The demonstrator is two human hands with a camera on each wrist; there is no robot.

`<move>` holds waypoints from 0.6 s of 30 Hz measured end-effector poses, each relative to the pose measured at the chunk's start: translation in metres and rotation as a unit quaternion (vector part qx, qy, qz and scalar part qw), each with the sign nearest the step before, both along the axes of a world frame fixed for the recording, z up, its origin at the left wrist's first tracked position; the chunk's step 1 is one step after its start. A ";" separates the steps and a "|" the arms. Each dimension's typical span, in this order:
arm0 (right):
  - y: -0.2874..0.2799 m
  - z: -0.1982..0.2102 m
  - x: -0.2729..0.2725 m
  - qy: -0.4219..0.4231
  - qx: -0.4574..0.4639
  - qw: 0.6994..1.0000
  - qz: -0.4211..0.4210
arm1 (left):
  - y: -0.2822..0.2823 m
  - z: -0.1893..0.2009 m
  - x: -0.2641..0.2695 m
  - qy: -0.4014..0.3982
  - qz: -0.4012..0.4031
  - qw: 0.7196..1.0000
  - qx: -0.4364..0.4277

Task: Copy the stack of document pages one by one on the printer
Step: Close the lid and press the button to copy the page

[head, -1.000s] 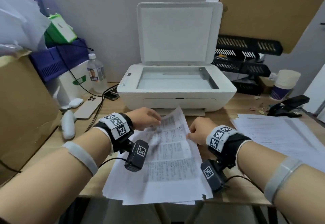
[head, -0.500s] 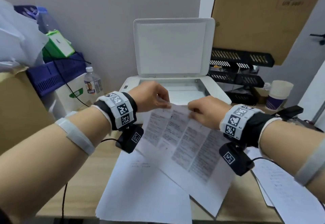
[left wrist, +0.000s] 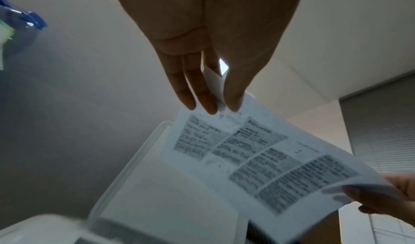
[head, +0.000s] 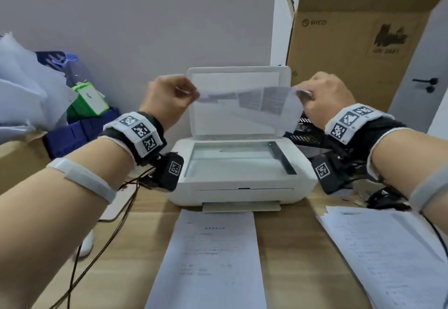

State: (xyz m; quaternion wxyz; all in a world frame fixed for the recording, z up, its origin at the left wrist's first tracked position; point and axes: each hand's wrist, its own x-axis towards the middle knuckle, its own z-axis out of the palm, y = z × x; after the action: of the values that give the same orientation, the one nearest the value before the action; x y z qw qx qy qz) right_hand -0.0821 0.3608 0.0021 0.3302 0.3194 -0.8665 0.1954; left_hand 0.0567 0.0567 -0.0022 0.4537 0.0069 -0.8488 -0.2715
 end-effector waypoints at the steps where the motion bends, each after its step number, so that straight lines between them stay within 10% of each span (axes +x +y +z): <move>1: -0.004 -0.008 -0.004 -0.004 0.005 1.000 -0.007 | -0.002 -0.008 0.000 -0.023 0.012 1.000 -0.009; 18: -0.016 -0.132 -0.023 -0.307 0.186 0.933 0.021 | -0.011 -0.105 -0.011 -0.347 0.024 0.938 -0.018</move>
State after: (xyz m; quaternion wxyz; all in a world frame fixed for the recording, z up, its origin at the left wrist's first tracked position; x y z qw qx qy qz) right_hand -0.1049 0.3449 -0.1297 -0.0213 0.3179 -0.9395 0.1262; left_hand 0.0455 0.0457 -0.1072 0.1379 0.1128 -0.9577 -0.2259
